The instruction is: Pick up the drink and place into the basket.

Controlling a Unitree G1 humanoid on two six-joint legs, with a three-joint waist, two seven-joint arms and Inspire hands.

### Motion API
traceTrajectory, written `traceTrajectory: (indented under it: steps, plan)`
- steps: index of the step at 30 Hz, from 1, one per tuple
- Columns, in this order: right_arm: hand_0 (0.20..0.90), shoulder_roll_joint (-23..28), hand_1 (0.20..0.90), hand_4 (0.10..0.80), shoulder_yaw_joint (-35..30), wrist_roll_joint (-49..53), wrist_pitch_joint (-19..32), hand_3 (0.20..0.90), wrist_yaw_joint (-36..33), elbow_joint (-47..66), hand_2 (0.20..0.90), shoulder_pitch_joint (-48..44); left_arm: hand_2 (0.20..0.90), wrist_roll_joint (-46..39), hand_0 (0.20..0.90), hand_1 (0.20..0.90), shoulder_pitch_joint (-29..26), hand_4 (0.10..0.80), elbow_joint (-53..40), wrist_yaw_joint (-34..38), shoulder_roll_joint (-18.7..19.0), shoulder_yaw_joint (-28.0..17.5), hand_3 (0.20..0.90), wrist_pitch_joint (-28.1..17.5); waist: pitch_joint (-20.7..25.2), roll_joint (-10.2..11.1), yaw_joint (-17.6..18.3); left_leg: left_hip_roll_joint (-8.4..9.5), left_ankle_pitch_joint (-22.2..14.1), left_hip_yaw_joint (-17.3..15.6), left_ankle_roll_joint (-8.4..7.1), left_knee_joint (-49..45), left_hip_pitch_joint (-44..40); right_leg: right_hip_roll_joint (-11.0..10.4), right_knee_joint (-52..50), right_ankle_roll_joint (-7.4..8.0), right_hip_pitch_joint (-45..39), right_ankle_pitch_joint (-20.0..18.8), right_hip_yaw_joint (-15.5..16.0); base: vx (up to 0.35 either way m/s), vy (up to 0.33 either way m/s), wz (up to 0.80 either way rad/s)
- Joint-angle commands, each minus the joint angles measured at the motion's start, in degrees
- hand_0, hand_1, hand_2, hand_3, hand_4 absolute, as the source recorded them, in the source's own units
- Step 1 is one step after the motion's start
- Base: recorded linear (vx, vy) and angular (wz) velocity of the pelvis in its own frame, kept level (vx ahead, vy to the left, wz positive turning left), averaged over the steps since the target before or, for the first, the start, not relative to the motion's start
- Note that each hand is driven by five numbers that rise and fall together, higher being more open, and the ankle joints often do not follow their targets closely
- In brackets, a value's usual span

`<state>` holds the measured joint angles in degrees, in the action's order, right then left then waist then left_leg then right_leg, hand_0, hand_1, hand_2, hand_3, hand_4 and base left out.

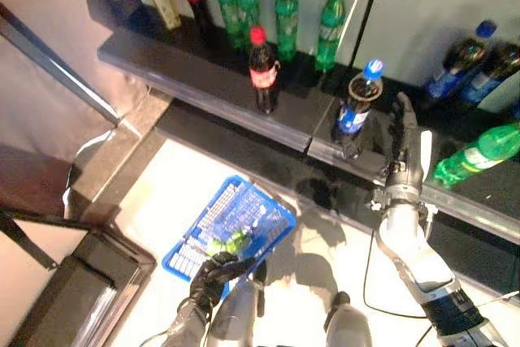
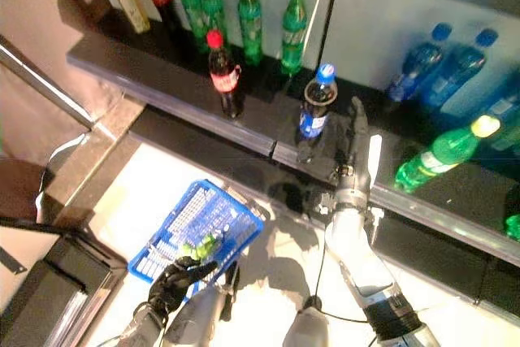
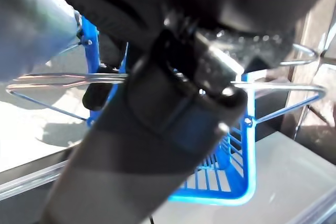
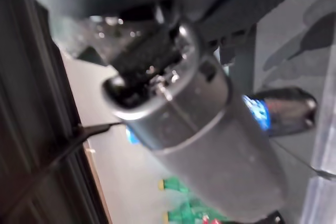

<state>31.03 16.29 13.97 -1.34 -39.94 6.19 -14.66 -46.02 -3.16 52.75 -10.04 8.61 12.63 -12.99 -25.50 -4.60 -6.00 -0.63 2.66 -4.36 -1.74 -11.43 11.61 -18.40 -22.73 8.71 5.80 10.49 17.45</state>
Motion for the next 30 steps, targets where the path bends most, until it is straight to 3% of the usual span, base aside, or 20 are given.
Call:
traceTrajectory:
  steps: [1, 19, 30]
  plan:
    - [0.9, 2.5, 0.9, 0.8, -0.9, -1.2, 3.5, 0.9, -4.1, 4.3, 0.9, -8.2, 0.3, -1.0, 0.3, 0.3, 8.4, 0.1, -1.2, -0.4, 2.7, 3.4, 0.2, -1.7, 1.7, -0.1, -1.3, -1.42, -5.2, 1.9, -1.73, -4.2, -2.5, 0.5, -3.2, -4.35, 5.7, -4.5, 0.5, 0.0, 0.038, -0.04]
    - [0.9, 3.0, 0.9, 0.8, -1.8, 1.2, 0.7, 0.9, -11.0, -3.2, 0.9, -20.7, 0.3, -2.4, 0.3, 0.3, 8.5, 0.1, -5.3, 0.4, 2.6, 5.2, 0.2, -1.4, -4.1, -2.1, -3.1, -0.74, -3.9, 2.1, -0.68, -7.4, 2.5, -1.4, -6.4, -4.44, 10.0, -5.2, 0.0, 0.0, 0.022, -0.02]
    - [0.9, 1.8, 0.9, 0.8, -1.0, 2.6, 0.4, 0.9, -12.3, -8.9, 0.9, -29.7, 0.3, -4.3, 0.3, 0.3, 8.2, 0.1, -8.6, 1.1, 3.3, 7.3, 0.2, -2.1, -4.3, -2.5, -4.9, -0.53, -3.4, 2.1, 0.23, -9.4, 9.5, -1.8, -7.2, -4.19, 16.0, -6.6, -0.6, -0.001, 0.007, -0.02]
